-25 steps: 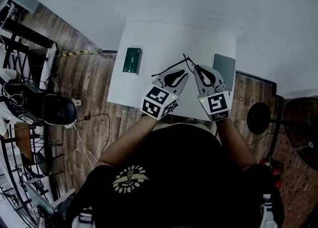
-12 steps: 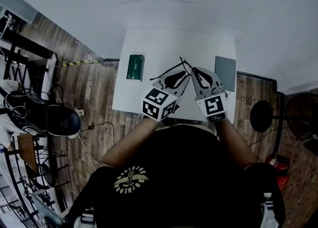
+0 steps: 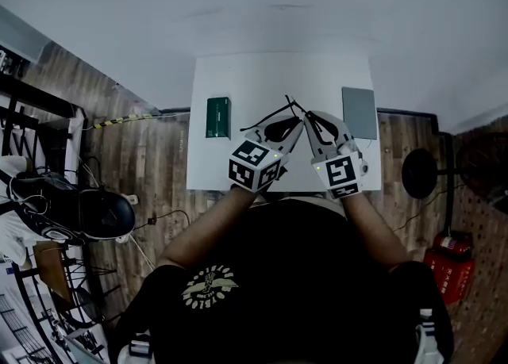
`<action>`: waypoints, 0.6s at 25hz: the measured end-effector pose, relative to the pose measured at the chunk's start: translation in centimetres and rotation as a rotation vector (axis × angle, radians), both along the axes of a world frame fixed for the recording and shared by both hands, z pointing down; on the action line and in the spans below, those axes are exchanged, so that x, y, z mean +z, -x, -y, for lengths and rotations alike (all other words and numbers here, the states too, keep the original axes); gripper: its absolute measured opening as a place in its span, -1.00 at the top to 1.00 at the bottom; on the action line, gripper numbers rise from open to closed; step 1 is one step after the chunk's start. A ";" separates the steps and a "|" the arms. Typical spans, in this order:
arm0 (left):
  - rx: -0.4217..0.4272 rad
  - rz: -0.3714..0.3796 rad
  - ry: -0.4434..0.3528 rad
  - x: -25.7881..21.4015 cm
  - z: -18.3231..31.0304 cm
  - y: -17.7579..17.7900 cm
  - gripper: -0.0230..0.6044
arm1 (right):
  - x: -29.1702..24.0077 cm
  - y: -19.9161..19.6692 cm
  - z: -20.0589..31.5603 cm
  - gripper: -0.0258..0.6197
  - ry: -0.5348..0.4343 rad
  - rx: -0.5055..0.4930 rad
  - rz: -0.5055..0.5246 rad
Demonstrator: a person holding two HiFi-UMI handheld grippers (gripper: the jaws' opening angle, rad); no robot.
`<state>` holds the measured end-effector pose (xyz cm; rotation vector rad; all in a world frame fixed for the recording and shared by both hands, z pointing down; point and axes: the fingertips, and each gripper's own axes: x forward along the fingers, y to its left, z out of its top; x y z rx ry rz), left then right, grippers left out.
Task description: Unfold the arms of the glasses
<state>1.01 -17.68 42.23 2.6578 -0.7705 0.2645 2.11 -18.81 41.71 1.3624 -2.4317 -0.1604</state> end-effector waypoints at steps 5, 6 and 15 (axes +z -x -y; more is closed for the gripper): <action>0.056 0.017 0.003 0.6 -0.3 0.4 0.80 | 0.5 -0.3 -0.2 0.86 0.009 0.078 0.012; 0.067 0.017 0.008 0.8 -0.3 0.3 0.80 | 0.6 -0.6 -0.2 0.86 0.009 0.092 0.016; 0.134 0.020 0.052 2.3 -2.3 -1.3 0.81 | 0.8 -3.9 -1.7 0.86 0.029 0.187 0.057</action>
